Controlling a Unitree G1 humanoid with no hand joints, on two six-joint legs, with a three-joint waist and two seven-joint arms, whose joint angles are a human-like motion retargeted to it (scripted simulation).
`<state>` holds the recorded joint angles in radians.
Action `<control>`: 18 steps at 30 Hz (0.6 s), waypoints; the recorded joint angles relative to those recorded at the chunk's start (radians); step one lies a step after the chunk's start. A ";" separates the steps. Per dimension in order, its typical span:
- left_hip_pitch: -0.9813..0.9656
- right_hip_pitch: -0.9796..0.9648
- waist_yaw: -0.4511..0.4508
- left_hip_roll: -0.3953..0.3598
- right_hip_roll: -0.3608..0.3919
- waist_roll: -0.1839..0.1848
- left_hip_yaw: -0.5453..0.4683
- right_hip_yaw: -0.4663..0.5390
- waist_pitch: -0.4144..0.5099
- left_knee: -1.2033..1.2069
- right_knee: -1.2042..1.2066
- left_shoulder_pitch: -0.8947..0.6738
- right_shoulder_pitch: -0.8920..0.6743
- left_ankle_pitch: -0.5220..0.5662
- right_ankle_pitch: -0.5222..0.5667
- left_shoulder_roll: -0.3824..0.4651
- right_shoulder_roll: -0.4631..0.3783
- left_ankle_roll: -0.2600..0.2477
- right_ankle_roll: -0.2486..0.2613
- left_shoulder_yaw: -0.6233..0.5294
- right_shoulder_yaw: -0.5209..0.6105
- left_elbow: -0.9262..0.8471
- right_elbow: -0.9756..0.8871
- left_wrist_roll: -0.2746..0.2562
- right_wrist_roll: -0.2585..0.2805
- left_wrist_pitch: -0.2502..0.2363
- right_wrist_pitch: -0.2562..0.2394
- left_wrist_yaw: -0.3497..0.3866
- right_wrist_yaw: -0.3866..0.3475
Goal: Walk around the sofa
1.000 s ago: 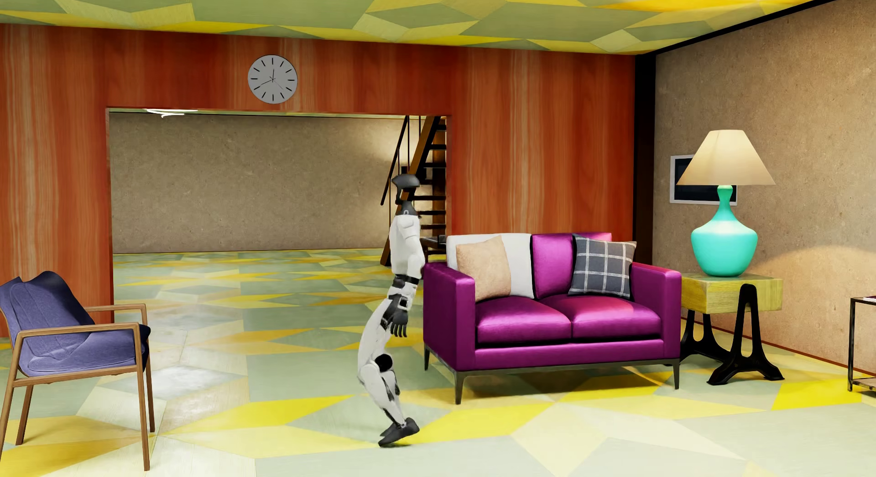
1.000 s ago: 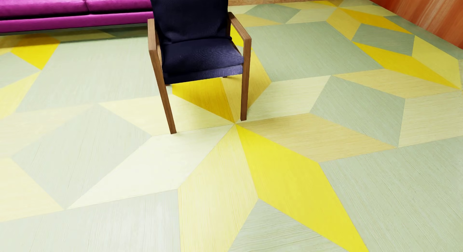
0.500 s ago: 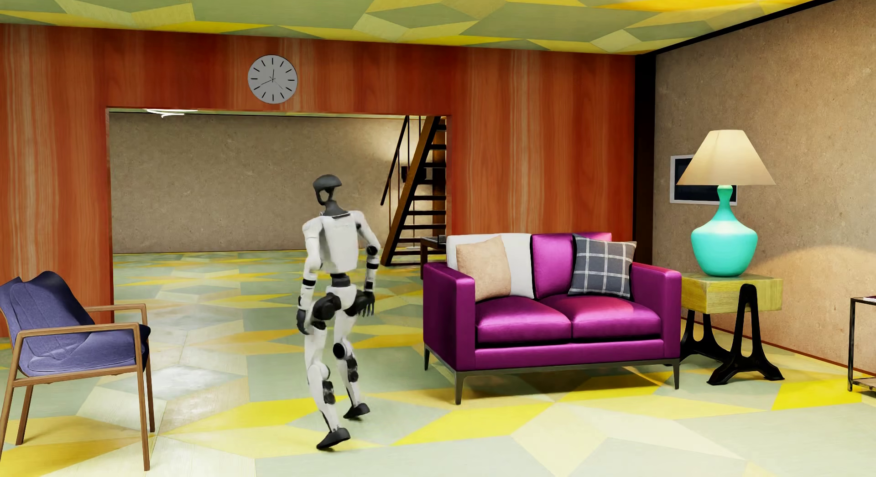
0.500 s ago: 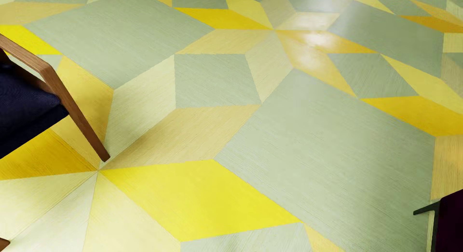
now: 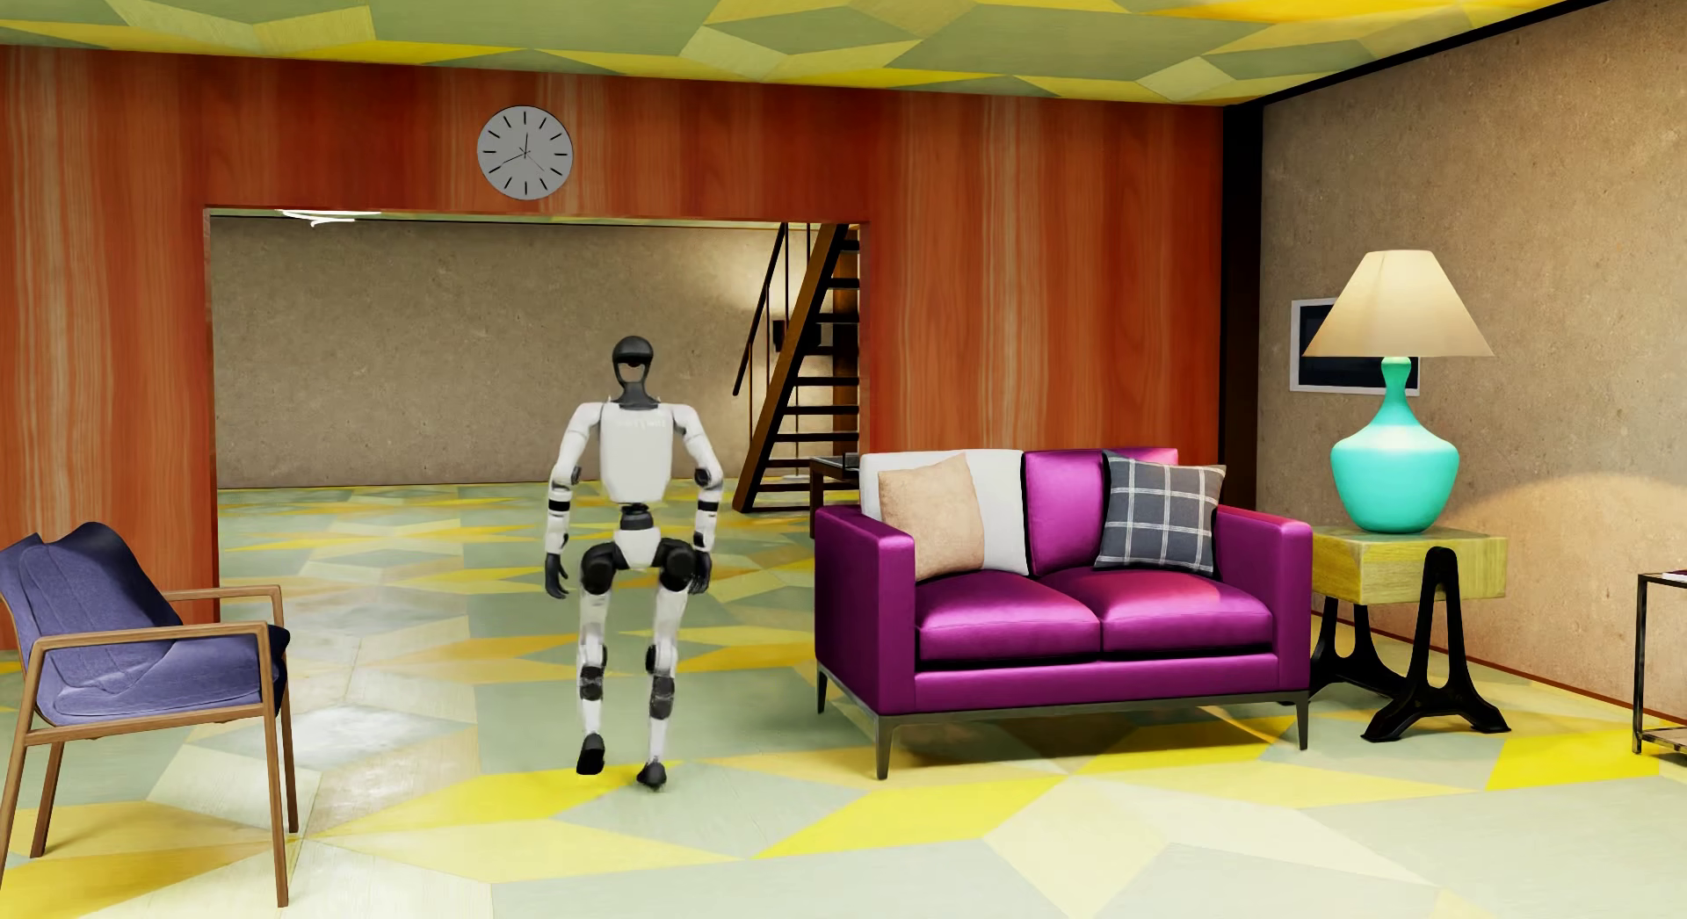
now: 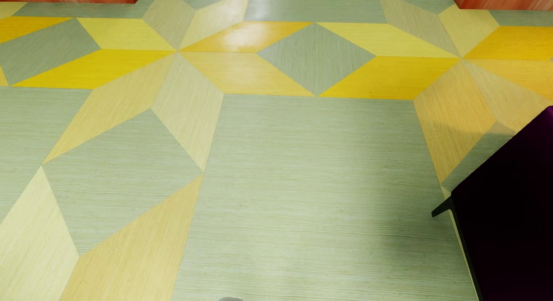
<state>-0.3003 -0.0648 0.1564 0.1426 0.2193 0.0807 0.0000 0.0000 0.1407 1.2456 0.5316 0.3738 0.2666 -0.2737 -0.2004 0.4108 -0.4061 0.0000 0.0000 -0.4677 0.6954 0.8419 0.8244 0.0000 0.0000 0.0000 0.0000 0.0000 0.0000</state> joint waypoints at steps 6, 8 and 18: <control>-0.226 0.425 0.216 -0.009 -0.096 0.003 0.000 0.000 -0.064 -0.774 -0.122 0.141 -0.211 0.065 -0.234 -0.006 -0.051 0.000 0.000 -0.047 -0.289 0.055 -0.297 0.000 0.000 0.000 0.000 0.000 0.000; -0.288 0.475 0.282 -0.019 -0.206 -0.030 0.000 0.000 -0.066 -0.585 -0.040 0.150 -0.214 0.150 -0.122 -0.007 -0.041 0.000 0.000 -0.060 -0.334 0.087 -0.317 0.000 0.000 0.000 0.000 0.000 0.000; 0.448 -0.298 -0.218 -0.140 -0.141 0.019 0.000 0.000 -0.026 -0.728 0.231 -0.100 0.092 0.012 0.498 -0.066 0.019 0.000 0.000 0.101 0.032 -0.300 0.124 0.000 0.000 0.000 0.000 0.000 0.000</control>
